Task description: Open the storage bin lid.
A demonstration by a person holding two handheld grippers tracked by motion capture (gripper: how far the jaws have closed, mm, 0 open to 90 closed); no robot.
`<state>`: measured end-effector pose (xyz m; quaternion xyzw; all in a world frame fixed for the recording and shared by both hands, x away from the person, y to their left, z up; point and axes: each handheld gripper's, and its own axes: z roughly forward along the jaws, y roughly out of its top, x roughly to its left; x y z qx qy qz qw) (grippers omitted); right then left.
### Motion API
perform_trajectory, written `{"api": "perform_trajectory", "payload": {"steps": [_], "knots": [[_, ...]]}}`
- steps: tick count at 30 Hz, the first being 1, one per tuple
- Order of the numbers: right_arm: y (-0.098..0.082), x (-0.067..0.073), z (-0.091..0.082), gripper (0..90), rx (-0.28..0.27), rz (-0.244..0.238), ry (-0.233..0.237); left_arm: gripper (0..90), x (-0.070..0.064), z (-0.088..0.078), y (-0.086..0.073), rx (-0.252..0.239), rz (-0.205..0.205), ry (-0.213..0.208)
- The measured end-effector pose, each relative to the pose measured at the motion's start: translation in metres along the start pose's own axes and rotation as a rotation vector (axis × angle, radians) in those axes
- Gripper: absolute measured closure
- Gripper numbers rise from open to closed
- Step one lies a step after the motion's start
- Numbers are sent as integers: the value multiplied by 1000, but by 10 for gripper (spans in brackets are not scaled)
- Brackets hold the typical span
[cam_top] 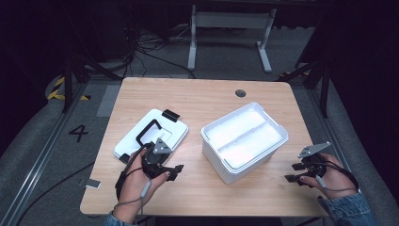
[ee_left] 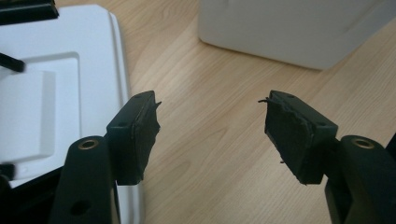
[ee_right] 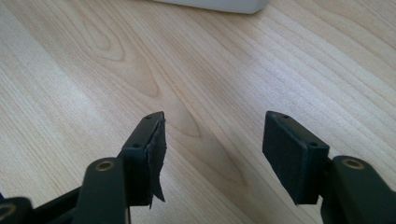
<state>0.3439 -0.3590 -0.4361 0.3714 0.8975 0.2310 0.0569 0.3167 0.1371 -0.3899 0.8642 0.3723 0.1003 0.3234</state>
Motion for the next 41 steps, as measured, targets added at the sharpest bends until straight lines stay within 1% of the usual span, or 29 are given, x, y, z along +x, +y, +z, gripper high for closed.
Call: {"api": "perform_trajectory", "payload": {"steps": [2, 3, 4, 5, 6, 7, 8, 9, 10, 11, 12, 15, 16, 18, 19, 22, 23, 24, 25, 27, 28, 31, 32, 35, 36, 37, 38, 41], "knots": [[0, 0, 0, 405, 0, 2, 1, 353, 0, 3, -2, 5, -8, -2], [0, -1, 0, 405, -1, 2, 2, 353, -1, 8, -5, 25, -6, -9], [0, -1, 0, 405, -1, 2, 2, 353, -1, 8, -5, 25, -6, -9], [-1, -1, 0, 405, -1, 3, 2, 353, -1, 12, -7, 26, -4, -1], [-1, -1, 0, 405, -2, 3, 1, 353, 0, 14, -7, 35, 8, 3], [-1, -1, 1, 405, -2, 4, -1, 353, -1, 18, -9, 32, 3, 4], [-2, -1, 1, 405, -2, 5, -2, 353, -1, 21, -10, 34, 1, 2], [-3, -1, 1, 405, 0, 7, 2, 352, 0, 24, -11, 47, 13, -6], [-3, -1, 1, 405, 0, 7, 2, 352, -2, 28, -12, 41, 3, -5], [-3, -1, 2, 405, 3, 6, 3, 350, -2, 30, -13, 58, 14, -7], [-4, -1, 2, 405, 5, 5, 4, 350, -3, 33, -13, 65, 13, -12], [-4, -2, 4, 405, 9, 6, 7, 345, -5, 41, -15, 74, 21, -19], [-4, -2, 5, 405, 10, 7, 8, 341, -5, 43, -15, 77, 30, -18], [-4, -2, 6, 405, 13, 8, 10, 336, -7, 47, -16, 79, 29, -14], [-4, -2, 6, 405, 14, 7, 10, 335, -8, 49, -17, 77, 22, -14], [-5, -3, 8, 405, 18, 7, 10, 328, -9, 56, -18, 82, 29, -11], [-5, -3, 8, 405, 19, 6, 9, 326, -9, 57, -19, 87, 33, -18], [-5, -3, 9, 405, 21, 8, 8, 322, -10, 60, -20, 87, 28, -15], [-5, -3, 10, 405, 20, 5, 9, 320, -10, 61, -20, 94, 31, -23], [-5, -3, 11, 405, 24, 4, 11, 320, -10, 62, -21, 95, 35, -23], [-5, -3, 11, 405, 26, 3, 13, 319, -11, 63, -21, 91, 27, -24], [-5, -3, 12, 405, 28, 3, 14, 316, -12, 67, -23, 82, 25, -18], [-5, -3, 13, 405, 28, 3, 14, 316, -11, 68, -23, 91, 37, -22], [-5, -3, 13, 405, 28, 3, 13, 316, -13, 71, -26, 100, 32, -5], [-5, -4, 13, 405, 27, 2, 14, 315, -12, 71, -26, 112, 40, -12], [-6, -4, 13, 405, 28, 1, 12, 316, -12, 71, -26, 104, 44, -7], [-6, -4, 13, 405, 26, 1, 11, 315, -14, 71, -26, 100, 33, -11], [-6, -4, 12, 405, 26, 1, 10, 314, -14, 71, -25, 95, 40, -16]]}}
